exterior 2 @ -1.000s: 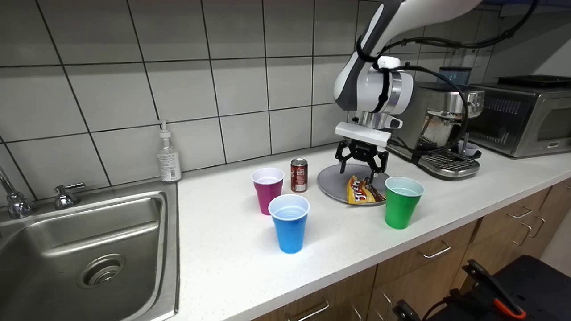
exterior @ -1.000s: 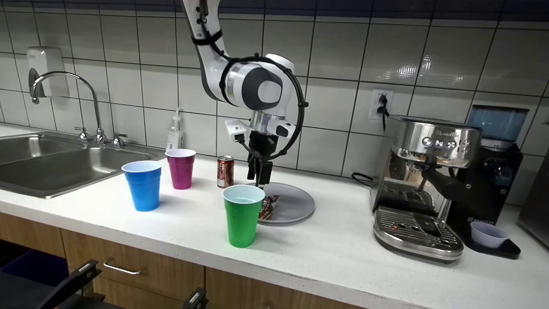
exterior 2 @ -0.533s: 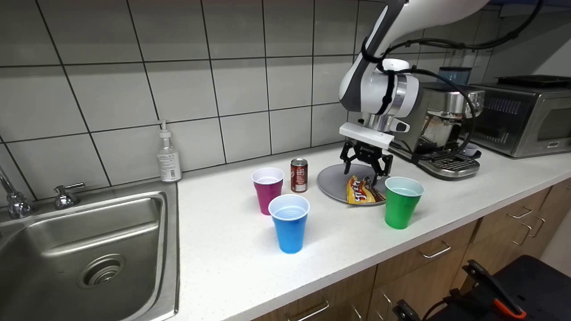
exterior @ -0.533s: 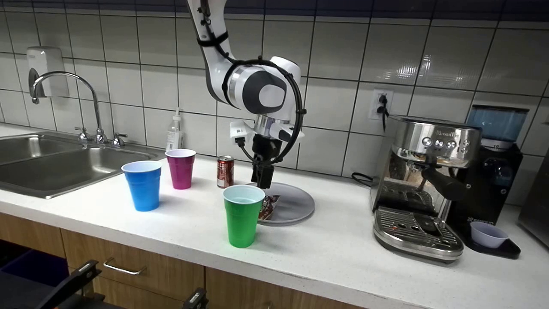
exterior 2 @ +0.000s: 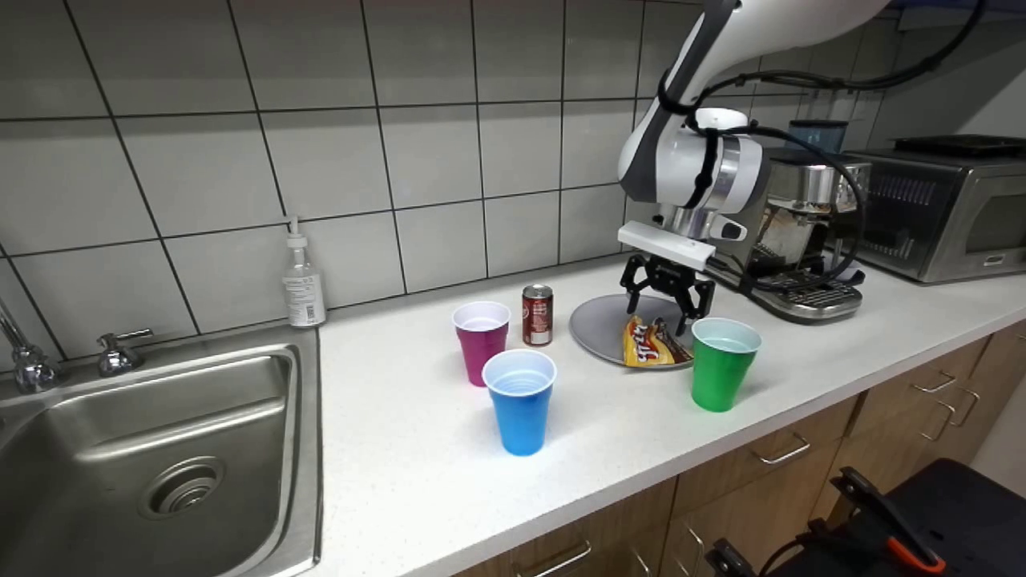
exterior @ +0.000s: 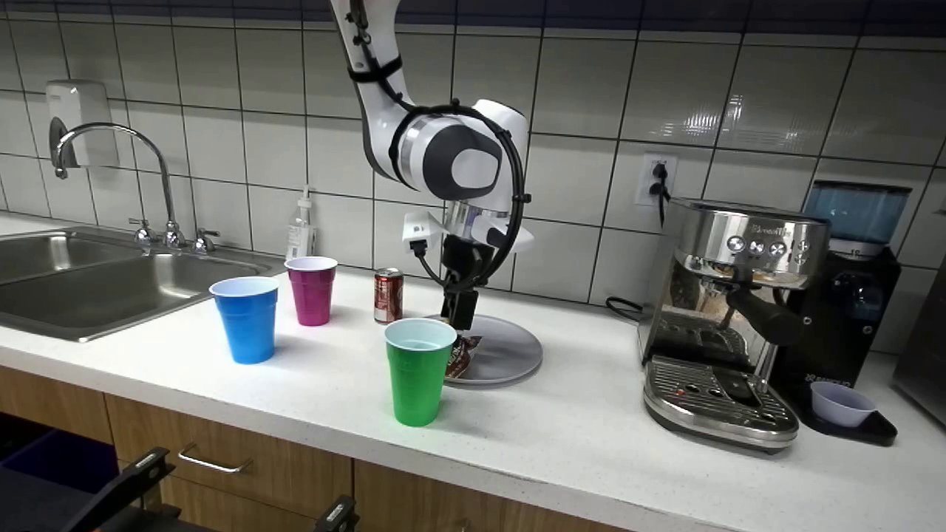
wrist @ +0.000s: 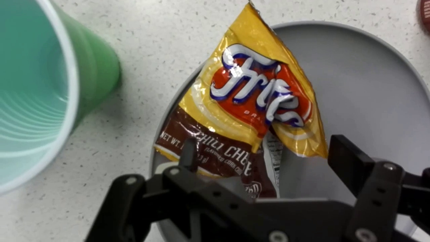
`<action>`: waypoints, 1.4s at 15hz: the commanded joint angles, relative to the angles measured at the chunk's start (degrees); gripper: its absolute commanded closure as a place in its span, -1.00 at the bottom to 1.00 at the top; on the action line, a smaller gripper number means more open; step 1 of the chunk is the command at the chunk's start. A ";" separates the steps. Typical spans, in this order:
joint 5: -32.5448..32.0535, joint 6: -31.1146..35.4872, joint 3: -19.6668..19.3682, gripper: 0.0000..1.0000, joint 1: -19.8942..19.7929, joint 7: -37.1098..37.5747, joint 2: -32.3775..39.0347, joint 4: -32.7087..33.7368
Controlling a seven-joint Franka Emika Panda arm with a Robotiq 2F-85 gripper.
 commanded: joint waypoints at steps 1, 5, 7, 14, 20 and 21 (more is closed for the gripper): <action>0.78 0.59 0.13 -1.00 -0.50 1.35 -1.13 -1.00; 0.81 0.47 0.14 -1.00 -0.51 1.94 -0.94 -0.83; 0.77 0.32 0.16 -1.00 -0.53 2.08 -0.92 -0.82; 0.69 -0.41 0.19 -1.00 -0.63 2.42 -0.25 -0.08; 0.65 -0.62 0.25 -1.00 -0.57 2.67 0.49 0.37; 0.71 -0.61 0.28 -1.00 -0.59 2.66 0.52 0.38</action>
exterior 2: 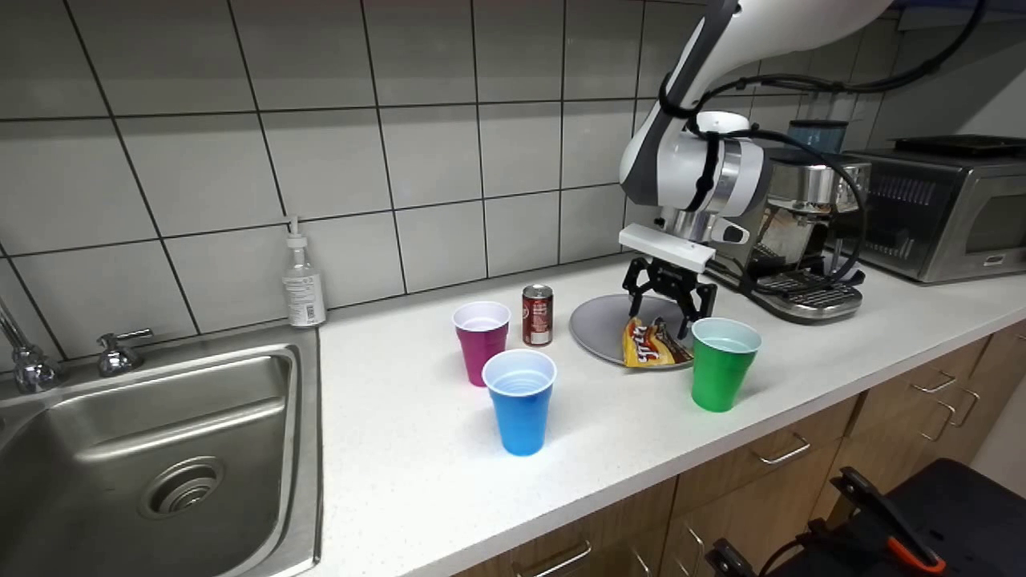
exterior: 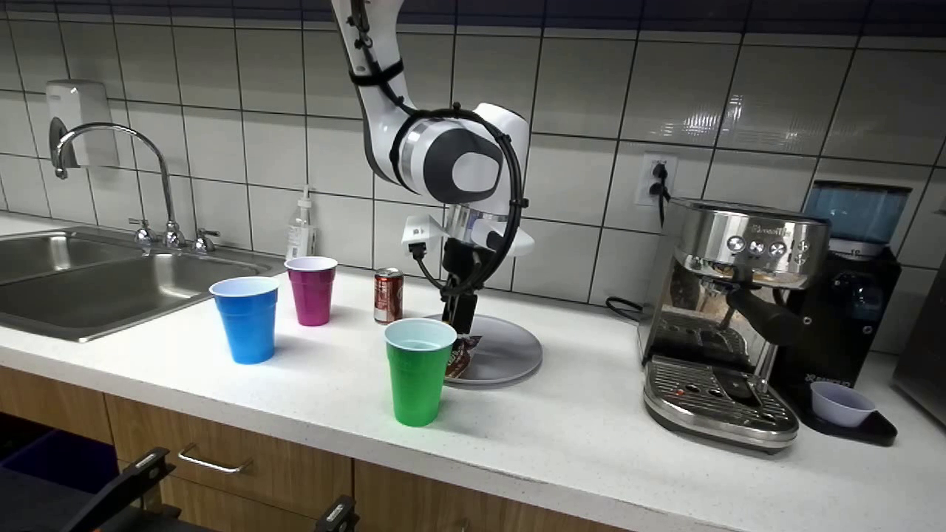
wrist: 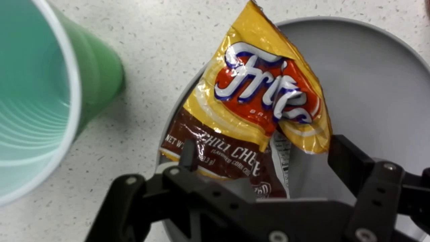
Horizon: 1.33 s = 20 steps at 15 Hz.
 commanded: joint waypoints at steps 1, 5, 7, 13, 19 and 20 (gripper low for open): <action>0.54 -0.70 0.42 -1.00 -0.50 1.29 0.12 0.53; 0.76 -0.68 0.51 -0.47 -0.59 1.30 0.26 0.70; 0.81 -0.70 0.52 -0.16 -0.61 1.34 0.24 0.73; 0.96 -0.78 0.62 0.78 -0.74 1.39 0.06 0.62; 0.74 -0.76 0.49 1.00 -0.70 1.37 -0.49 0.23; 0.69 -0.72 0.48 1.00 -0.67 1.30 -0.84 0.02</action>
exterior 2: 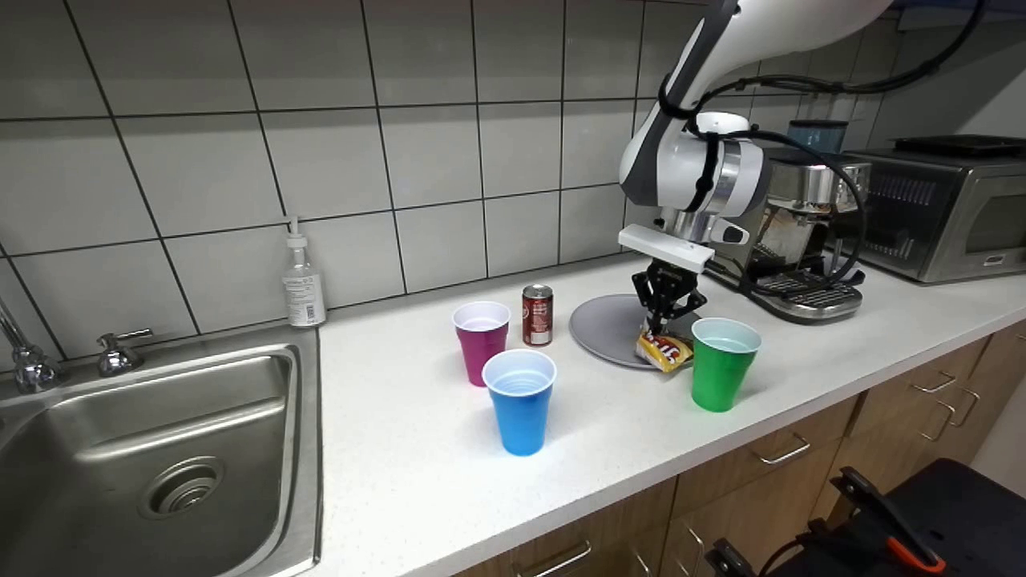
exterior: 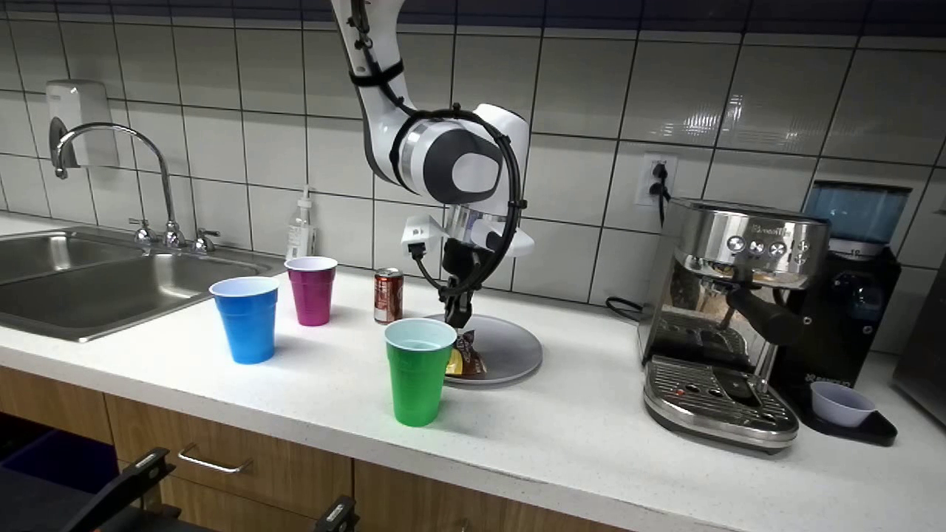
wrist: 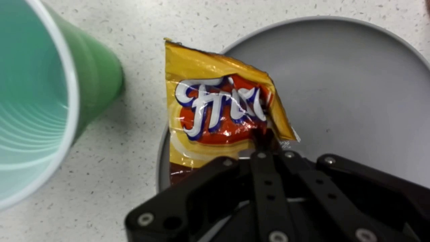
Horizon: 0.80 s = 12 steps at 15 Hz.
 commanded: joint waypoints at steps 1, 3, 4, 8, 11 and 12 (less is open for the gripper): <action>0.58 -0.60 0.45 1.00 -0.66 0.58 -1.39 -0.32; 0.48 -0.52 0.40 1.00 -0.59 0.47 -2.18 -0.84; 0.44 -0.39 0.34 1.00 -0.54 0.54 -2.54 -1.07; 0.34 -0.48 0.07 1.00 -0.60 0.72 -3.94 -1.45; 0.36 -0.28 -0.27 1.00 -0.83 0.74 -4.98 -1.52; 0.33 -0.30 -0.44 1.00 -0.91 0.81 -5.29 -1.53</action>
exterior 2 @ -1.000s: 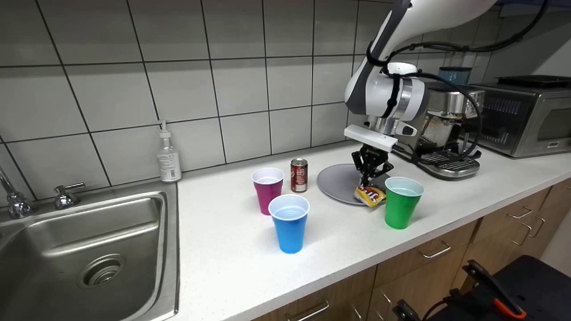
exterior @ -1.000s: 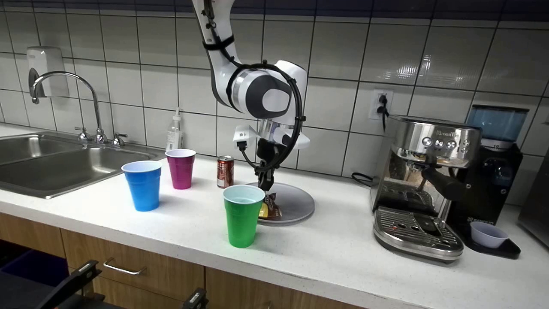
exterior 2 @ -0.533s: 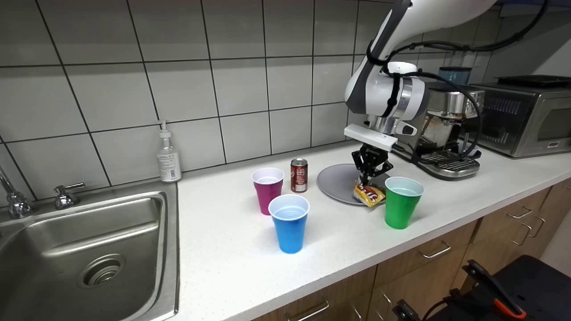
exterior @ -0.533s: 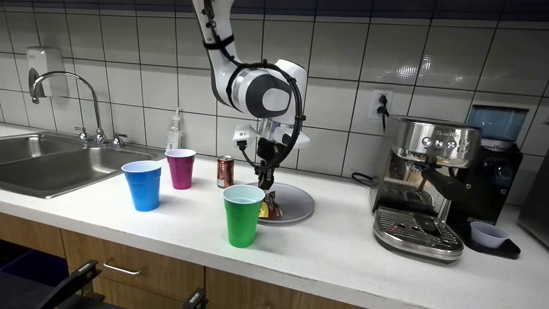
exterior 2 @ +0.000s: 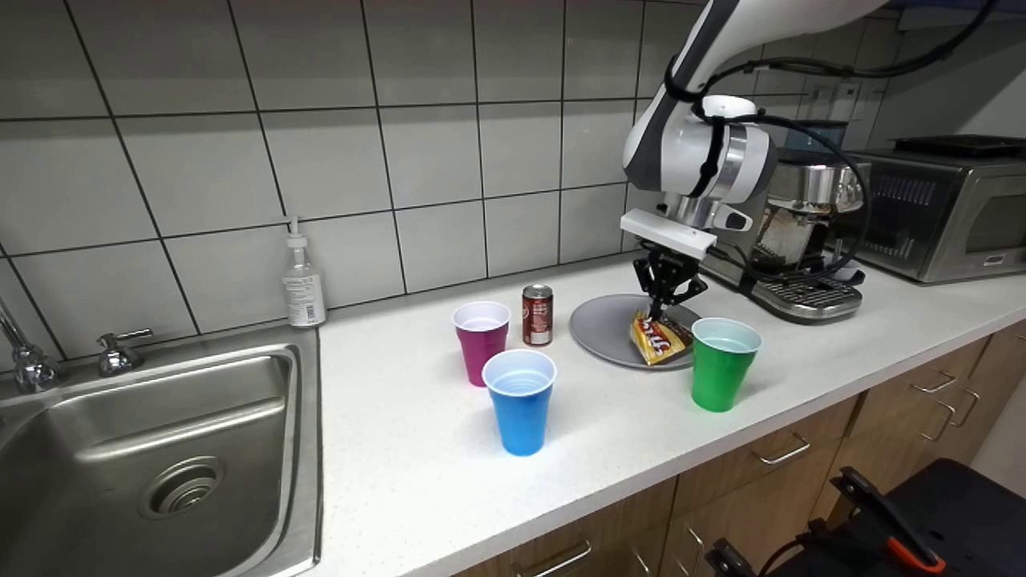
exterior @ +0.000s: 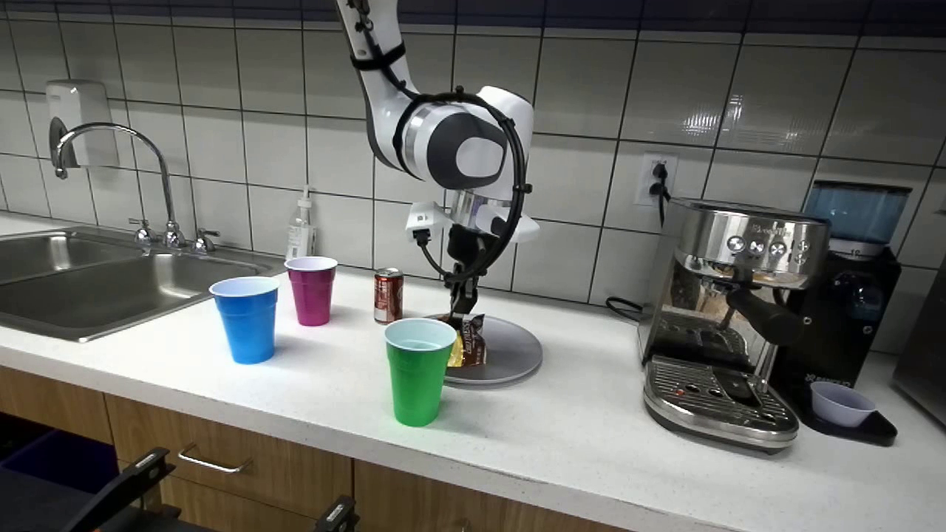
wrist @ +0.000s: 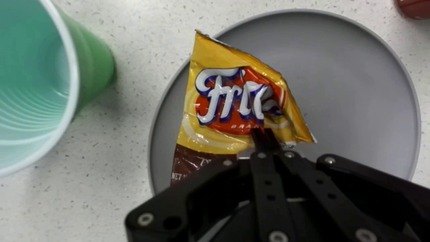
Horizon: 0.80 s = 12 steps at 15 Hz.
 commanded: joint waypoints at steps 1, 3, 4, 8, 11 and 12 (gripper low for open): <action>0.34 -0.16 -0.28 1.00 -0.88 0.88 -3.18 -1.46; 0.27 -0.15 -0.69 1.00 -1.16 0.97 -3.61 -1.39; 0.28 -0.07 -0.90 1.00 -1.34 0.94 -3.86 -1.40; 0.09 0.21 -1.92 1.00 -2.13 1.12 -4.55 -1.27; -0.18 0.55 -2.91 1.00 -2.80 1.45 -4.54 -1.02; -0.29 0.68 -3.25 1.00 -3.00 1.58 -4.47 -0.90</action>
